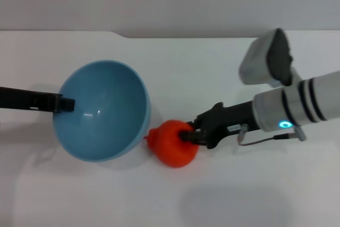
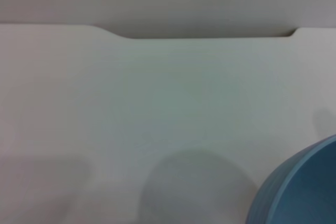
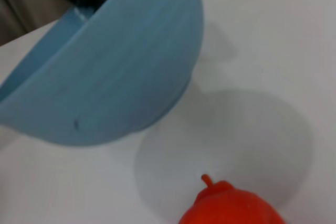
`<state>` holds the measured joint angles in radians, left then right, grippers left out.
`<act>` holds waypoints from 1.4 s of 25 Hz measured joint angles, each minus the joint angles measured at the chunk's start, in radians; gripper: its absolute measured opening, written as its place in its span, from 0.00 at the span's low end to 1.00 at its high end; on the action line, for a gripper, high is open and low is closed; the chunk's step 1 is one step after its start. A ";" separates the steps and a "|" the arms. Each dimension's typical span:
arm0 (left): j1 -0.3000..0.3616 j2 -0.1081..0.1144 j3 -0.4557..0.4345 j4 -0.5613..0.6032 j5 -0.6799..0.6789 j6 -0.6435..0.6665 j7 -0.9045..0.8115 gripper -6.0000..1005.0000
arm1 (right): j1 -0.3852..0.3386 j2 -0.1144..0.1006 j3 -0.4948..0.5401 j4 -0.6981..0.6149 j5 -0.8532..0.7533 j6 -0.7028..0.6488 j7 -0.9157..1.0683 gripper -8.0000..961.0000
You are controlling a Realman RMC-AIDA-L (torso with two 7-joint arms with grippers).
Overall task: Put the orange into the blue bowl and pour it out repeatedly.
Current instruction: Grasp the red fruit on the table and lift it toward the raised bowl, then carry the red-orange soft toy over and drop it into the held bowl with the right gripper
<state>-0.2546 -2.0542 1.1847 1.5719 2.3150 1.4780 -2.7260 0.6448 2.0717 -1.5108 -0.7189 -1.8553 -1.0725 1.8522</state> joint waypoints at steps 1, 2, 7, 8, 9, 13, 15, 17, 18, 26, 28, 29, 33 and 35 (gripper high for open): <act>-0.005 0.000 0.003 -0.010 0.000 0.000 0.000 0.00 | -0.024 -0.001 0.013 -0.030 0.000 -0.010 0.001 0.39; -0.011 0.001 0.006 -0.018 0.002 0.001 0.000 0.00 | -0.043 -0.002 0.030 -0.056 0.000 -0.020 0.001 0.31; -0.054 -0.002 0.052 -0.051 0.061 0.001 -0.006 0.00 | -0.149 -0.004 0.182 -0.198 -0.005 -0.134 -0.003 0.11; -0.067 -0.002 0.070 -0.062 0.071 0.001 -0.008 0.00 | -0.174 -0.005 0.211 -0.235 -0.007 -0.157 -0.003 0.10; -0.081 -0.002 0.088 -0.078 0.076 0.001 -0.009 0.00 | -0.194 -0.005 0.234 -0.272 -0.008 -0.179 -0.003 0.09; -0.154 -0.003 0.156 -0.155 0.079 -0.003 -0.016 0.00 | -0.266 -0.006 0.340 -0.443 -0.009 -0.312 -0.003 0.04; -0.207 -0.004 0.206 -0.215 0.080 -0.012 -0.025 0.00 | -0.280 -0.004 0.375 -0.522 -0.009 -0.401 -0.003 0.04; -0.257 -0.007 0.257 -0.262 0.080 -0.026 -0.034 0.00 | -0.277 -0.003 0.384 -0.572 -0.010 -0.475 -0.003 0.03; -0.283 -0.008 0.290 -0.286 0.080 -0.035 -0.042 0.00 | -0.273 -0.003 0.383 -0.586 -0.010 -0.500 -0.001 0.03; -0.419 -0.019 0.446 -0.367 0.072 -0.092 -0.090 0.00 | -0.206 -0.003 0.237 -0.578 -0.063 -0.536 0.023 0.09; -0.430 -0.021 0.452 -0.364 0.064 -0.097 -0.093 0.00 | -0.196 -0.002 0.216 -0.577 -0.098 -0.532 0.043 0.10; -0.432 -0.021 0.453 -0.362 0.063 -0.097 -0.095 0.00 | -0.190 -0.001 0.202 -0.576 -0.124 -0.528 0.059 0.11; -0.434 -0.020 0.457 -0.361 0.055 -0.098 -0.098 0.00 | -0.166 0.001 0.158 -0.575 -0.193 -0.504 0.126 0.14; -0.430 -0.018 0.457 -0.361 0.055 -0.099 -0.098 0.00 | -0.167 0.001 0.162 -0.591 -0.192 -0.496 0.132 0.16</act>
<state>-0.6841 -2.0722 1.6417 1.2110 2.3702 1.3791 -2.8241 0.4775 2.0731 -1.3490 -1.3095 -2.0473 -1.5683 1.9841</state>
